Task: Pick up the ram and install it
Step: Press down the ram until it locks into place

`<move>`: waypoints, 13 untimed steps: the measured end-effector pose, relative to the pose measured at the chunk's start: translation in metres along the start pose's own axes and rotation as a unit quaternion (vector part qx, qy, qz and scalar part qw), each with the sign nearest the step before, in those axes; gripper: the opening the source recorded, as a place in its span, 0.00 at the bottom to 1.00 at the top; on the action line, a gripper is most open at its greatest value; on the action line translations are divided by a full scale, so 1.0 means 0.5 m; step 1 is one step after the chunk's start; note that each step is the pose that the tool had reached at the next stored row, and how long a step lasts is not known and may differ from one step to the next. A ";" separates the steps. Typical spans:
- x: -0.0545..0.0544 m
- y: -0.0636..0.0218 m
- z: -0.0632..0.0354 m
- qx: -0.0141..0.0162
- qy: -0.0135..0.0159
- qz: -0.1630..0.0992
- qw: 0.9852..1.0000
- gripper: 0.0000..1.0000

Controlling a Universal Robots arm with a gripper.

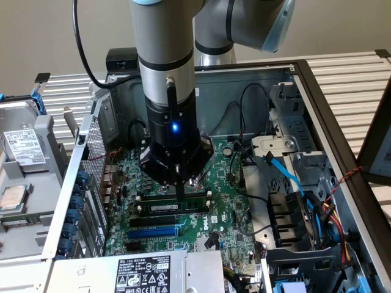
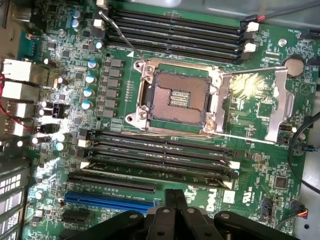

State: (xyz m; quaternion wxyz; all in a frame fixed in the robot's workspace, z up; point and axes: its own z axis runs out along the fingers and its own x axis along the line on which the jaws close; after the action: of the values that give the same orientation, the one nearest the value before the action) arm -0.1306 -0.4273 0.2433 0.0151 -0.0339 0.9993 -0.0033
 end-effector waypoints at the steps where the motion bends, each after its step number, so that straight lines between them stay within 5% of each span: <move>1: 0.000 0.000 0.000 0.000 0.000 0.008 1.000 0.10; 10: 0.000 0.000 0.001 0.002 0.001 0.076 0.997 0.10; 13: 0.000 0.000 0.001 0.002 0.001 0.079 0.997 0.10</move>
State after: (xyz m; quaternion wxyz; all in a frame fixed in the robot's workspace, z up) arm -0.1306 -0.4274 0.2430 0.0148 0.0448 0.9989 -0.0044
